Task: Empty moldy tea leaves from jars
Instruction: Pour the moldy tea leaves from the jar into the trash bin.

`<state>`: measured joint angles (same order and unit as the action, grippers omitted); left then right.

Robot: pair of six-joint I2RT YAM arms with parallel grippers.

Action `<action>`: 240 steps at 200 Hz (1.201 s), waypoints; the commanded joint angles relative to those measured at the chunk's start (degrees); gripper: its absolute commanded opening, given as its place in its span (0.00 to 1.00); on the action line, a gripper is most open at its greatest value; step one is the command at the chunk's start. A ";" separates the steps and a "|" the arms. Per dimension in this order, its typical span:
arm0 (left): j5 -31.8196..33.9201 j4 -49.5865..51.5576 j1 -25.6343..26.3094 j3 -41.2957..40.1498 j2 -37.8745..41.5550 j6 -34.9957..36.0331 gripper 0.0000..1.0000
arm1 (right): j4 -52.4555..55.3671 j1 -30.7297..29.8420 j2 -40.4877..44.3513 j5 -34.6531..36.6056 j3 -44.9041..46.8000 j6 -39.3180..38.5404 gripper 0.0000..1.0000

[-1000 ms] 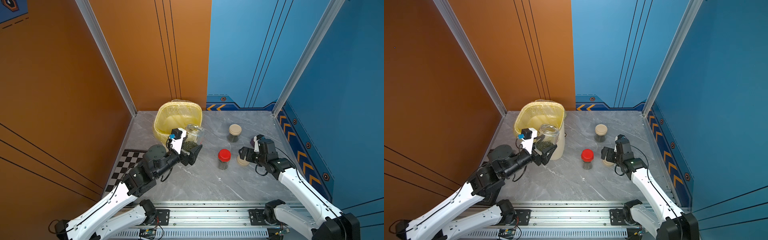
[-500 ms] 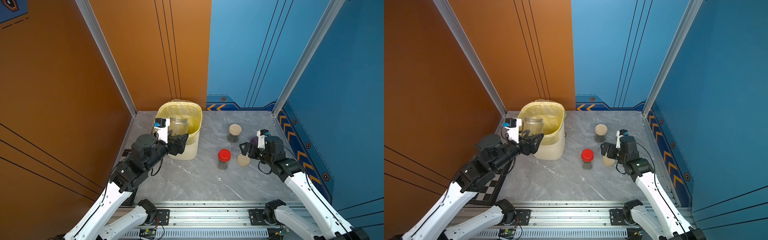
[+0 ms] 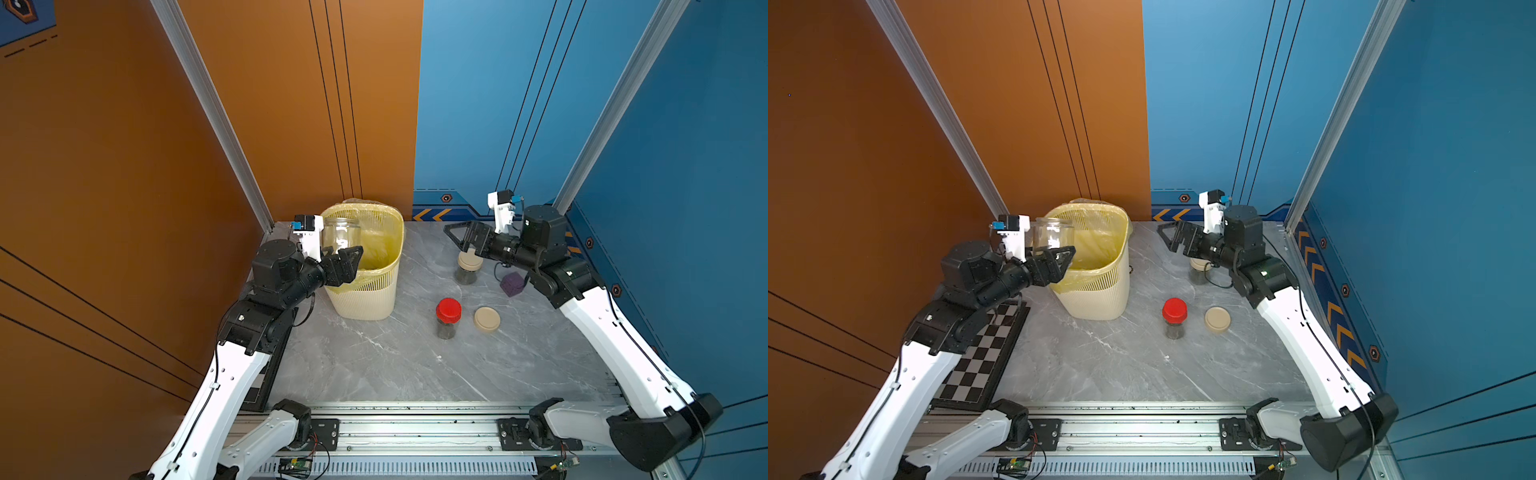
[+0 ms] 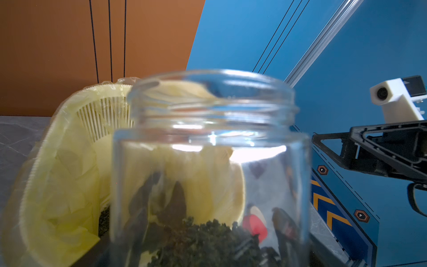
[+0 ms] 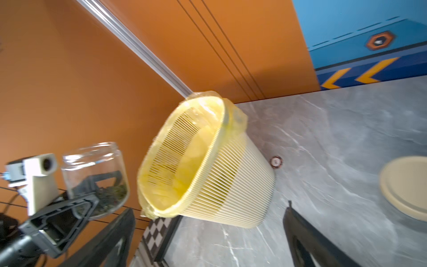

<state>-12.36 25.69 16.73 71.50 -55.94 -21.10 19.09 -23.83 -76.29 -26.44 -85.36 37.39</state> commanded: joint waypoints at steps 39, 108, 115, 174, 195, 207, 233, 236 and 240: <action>-11.29 -2.79 -5.04 3.41 -3.04 1.50 0.47 | -19.32 -5.26 -16.95 -11.24 -13.24 16.42 1.00; -15.71 -2.78 -7.88 6.02 -8.40 2.39 0.47 | -19.46 -8.93 -29.45 -14.00 -26.58 17.79 1.00; -16.02 -2.84 -7.85 6.60 -8.84 2.17 0.47 | -19.82 -9.03 -29.98 -13.91 -26.53 17.77 1.00; -18.09 -1.79 -7.81 8.06 -10.58 3.48 0.47 | -21.26 -12.03 -35.83 -13.09 -29.24 17.11 1.00; -18.51 -1.79 -7.79 7.77 -11.32 3.79 0.47 | -21.79 -12.57 -36.90 -12.55 -29.98 17.11 1.00; -18.76 -1.79 -7.79 7.86 -11.60 3.79 0.47 | -21.65 -12.68 -37.43 -12.41 -30.58 17.11 1.00; -19.13 -1.79 -7.72 7.61 -11.38 4.30 0.47 | -20.88 -13.02 -37.63 -11.74 -30.92 15.87 1.00; -19.13 -1.79 -7.68 7.53 -11.38 4.39 0.47 | -20.67 -12.99 -37.64 -11.65 -30.87 15.61 1.00; -19.17 -1.79 -7.77 7.43 -11.34 4.53 0.47 | -20.39 -13.04 -37.64 -11.47 -30.87 15.39 1.00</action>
<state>-28.80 27.51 8.99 77.17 -68.34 -18.41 -0.56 -36.18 -113.84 -38.79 -114.19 54.41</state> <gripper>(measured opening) 0.886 0.998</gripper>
